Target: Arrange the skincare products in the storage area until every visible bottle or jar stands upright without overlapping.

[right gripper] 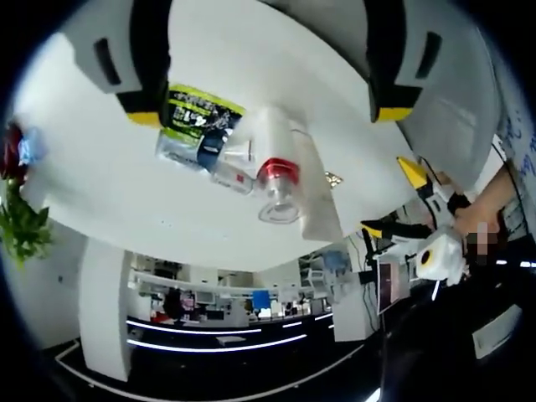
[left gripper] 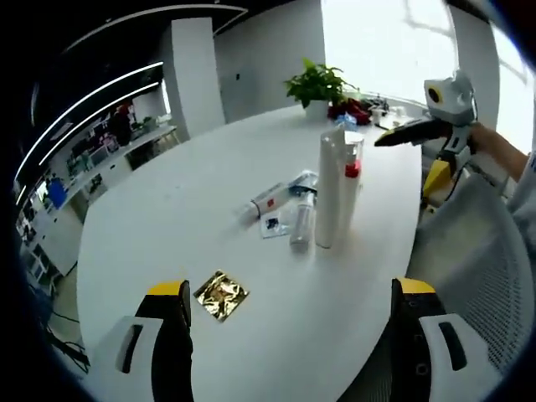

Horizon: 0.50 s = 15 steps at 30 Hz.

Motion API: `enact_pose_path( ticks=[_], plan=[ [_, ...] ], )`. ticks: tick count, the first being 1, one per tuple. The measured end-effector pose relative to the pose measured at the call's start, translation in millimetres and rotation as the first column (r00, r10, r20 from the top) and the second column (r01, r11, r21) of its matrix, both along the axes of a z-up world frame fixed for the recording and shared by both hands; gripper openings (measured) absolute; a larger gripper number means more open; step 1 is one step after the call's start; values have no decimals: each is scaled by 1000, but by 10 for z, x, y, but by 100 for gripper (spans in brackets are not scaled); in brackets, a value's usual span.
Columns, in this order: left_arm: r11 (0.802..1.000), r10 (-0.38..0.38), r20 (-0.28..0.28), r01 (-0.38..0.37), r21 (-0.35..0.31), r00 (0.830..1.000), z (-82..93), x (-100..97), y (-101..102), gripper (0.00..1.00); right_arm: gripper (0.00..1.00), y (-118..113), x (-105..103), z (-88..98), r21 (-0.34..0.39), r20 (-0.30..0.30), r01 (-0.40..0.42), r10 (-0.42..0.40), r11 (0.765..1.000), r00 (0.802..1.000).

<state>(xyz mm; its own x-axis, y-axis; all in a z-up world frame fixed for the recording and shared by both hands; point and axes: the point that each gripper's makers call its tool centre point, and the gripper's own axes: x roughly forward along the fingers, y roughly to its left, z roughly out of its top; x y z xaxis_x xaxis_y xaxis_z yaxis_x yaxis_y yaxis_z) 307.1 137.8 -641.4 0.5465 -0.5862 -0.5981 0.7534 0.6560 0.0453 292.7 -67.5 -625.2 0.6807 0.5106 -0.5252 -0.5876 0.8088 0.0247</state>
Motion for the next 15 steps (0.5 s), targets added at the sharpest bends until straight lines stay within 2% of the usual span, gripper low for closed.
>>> enact_pose_path(
  ticks=[4,7,10,15],
  plan=[
    [1000,-3,-19,3,-7,1000,4,-66,58,97,100,-5,-61,28,-12,0,29,-29,1000,1000],
    [1000,-6,-17,6,-18,1000,40,-125,83,97,100,14,-103,96,7,15,47,-47,999,999],
    [999,-1,-8,1,-46,1000,106,-155,97,97,100,0,-132,97,-31,24,76,-75,997,997],
    [1000,-12,-2,12,-28,1000,128,-252,138,97,100,69,-212,124,-13,29,103,-102,995,994]
  ],
)
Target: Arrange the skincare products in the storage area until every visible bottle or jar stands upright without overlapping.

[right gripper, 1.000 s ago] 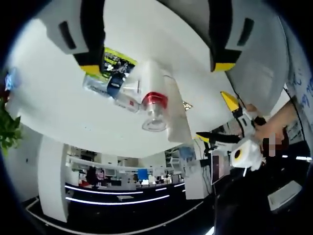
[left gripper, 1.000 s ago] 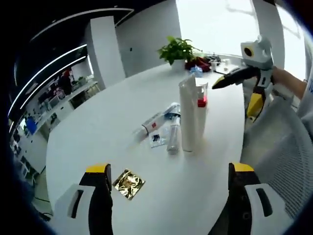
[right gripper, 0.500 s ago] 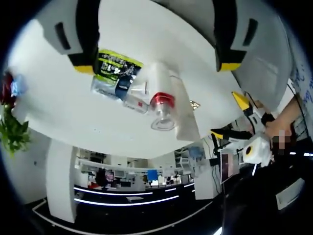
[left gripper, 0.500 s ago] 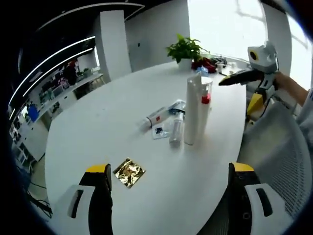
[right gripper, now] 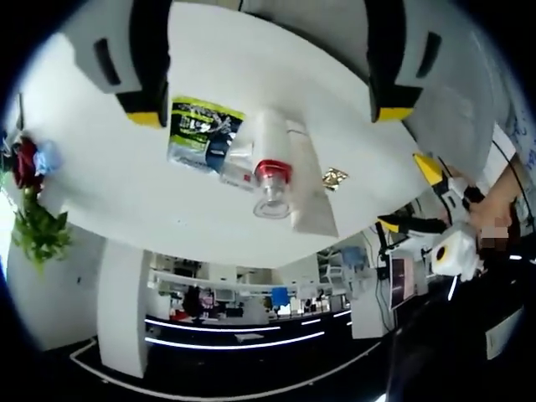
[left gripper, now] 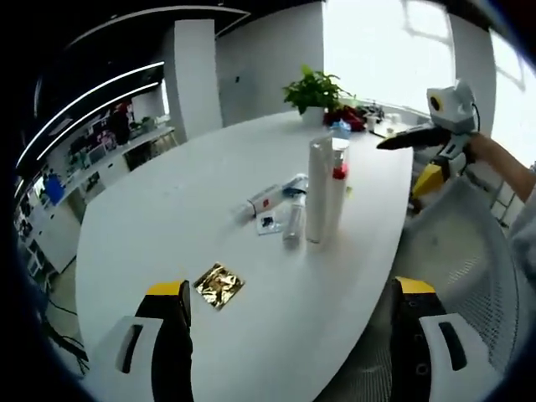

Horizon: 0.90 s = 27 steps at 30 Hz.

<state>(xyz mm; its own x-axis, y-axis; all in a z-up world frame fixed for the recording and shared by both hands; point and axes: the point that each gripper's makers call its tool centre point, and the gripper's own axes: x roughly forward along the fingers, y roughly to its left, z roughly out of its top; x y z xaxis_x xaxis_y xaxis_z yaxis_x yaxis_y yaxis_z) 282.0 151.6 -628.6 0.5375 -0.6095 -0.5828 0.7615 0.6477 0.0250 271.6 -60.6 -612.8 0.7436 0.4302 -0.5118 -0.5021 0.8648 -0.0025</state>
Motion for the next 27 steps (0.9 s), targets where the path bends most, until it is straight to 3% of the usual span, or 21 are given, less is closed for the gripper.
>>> enact_pose_path(
  ticks=[5,14,27],
  plan=[
    [999,-6,-16,7,34,1000,-80,-113,76,97,100,12,-86,-62,-12,-19,38,-38,999,999],
    [999,-20,-22,20,26,1000,-147,-262,103,97,100,38,-324,-110,-49,-35,59,-60,997,998],
    [998,52,-3,-52,34,999,-124,-169,61,97,100,-52,-133,-94,-15,-23,-4,3,1000,1000]
  ],
)
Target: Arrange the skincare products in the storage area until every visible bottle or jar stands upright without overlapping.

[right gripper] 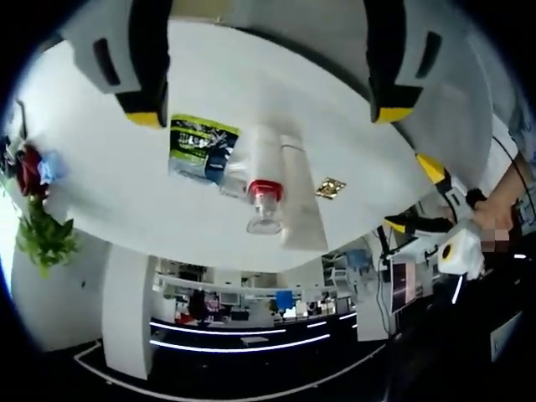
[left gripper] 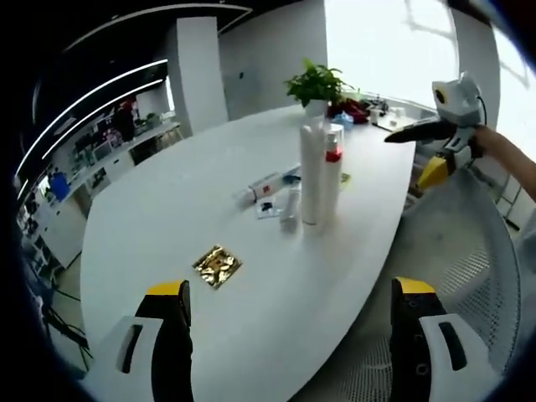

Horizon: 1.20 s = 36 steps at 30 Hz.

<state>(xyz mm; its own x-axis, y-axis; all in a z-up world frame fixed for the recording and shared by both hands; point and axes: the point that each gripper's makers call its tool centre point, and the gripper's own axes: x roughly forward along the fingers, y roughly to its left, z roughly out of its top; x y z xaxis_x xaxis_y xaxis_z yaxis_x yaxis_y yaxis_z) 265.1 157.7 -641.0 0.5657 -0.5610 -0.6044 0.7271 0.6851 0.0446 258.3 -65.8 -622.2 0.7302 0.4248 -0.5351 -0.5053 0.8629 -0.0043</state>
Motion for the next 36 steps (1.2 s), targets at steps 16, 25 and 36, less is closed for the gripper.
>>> enact_pose_path(
  ticks=[16,25,36],
  plan=[
    [993,121,15,-121,9,993,45,202,-90,97,98,-261,215,-82,42,10,-98,98,994,995],
    [994,94,39,-96,56,995,25,285,-179,97,98,-335,277,-168,38,-7,-122,123,992,992],
    [996,44,11,-45,81,999,-88,491,-230,79,98,-347,403,-164,42,-8,-118,119,992,993]
  ],
)
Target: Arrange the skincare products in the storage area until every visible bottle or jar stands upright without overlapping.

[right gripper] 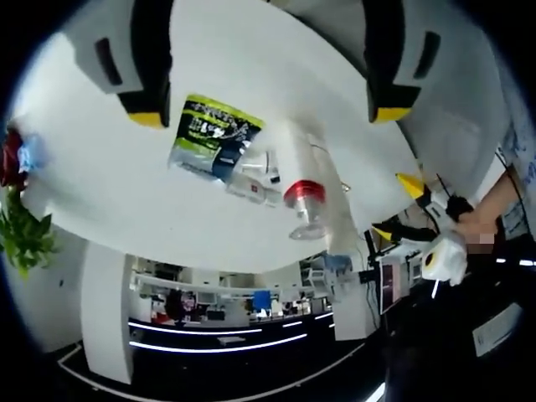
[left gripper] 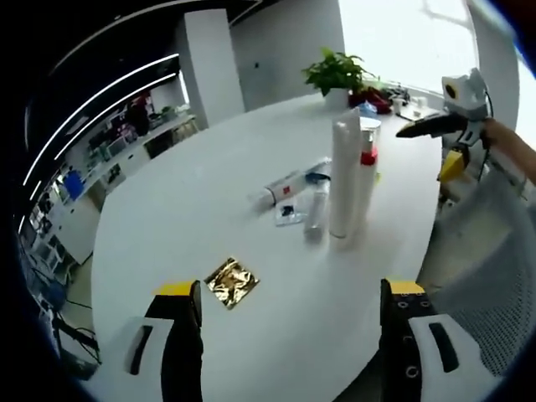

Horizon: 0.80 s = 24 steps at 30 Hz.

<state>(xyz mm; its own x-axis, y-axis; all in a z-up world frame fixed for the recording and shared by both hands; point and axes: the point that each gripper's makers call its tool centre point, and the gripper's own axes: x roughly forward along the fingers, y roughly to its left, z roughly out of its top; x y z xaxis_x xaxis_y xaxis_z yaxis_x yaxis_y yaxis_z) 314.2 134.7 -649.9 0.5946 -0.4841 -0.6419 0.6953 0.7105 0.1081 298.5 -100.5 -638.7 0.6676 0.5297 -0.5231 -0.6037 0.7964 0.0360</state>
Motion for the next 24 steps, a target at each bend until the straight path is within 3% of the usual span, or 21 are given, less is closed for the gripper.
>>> enact_pose_path(
  ticks=[6,15,22,24],
  plan=[
    [999,-42,-13,42,-13,999,-15,78,-97,66,96,-64,136,-31,-23,-4,8,-8,1000,1000],
    [998,-48,-23,48,-30,999,-49,158,-63,65,88,-92,401,-102,-103,-16,-55,54,993,998],
    [998,-29,-21,28,-53,999,-54,165,-24,67,76,-55,715,-174,-229,-21,-176,176,957,984],
    [998,-23,-24,21,-61,999,-57,152,-4,66,68,-46,806,-207,-250,-29,-193,192,949,981]
  ],
)
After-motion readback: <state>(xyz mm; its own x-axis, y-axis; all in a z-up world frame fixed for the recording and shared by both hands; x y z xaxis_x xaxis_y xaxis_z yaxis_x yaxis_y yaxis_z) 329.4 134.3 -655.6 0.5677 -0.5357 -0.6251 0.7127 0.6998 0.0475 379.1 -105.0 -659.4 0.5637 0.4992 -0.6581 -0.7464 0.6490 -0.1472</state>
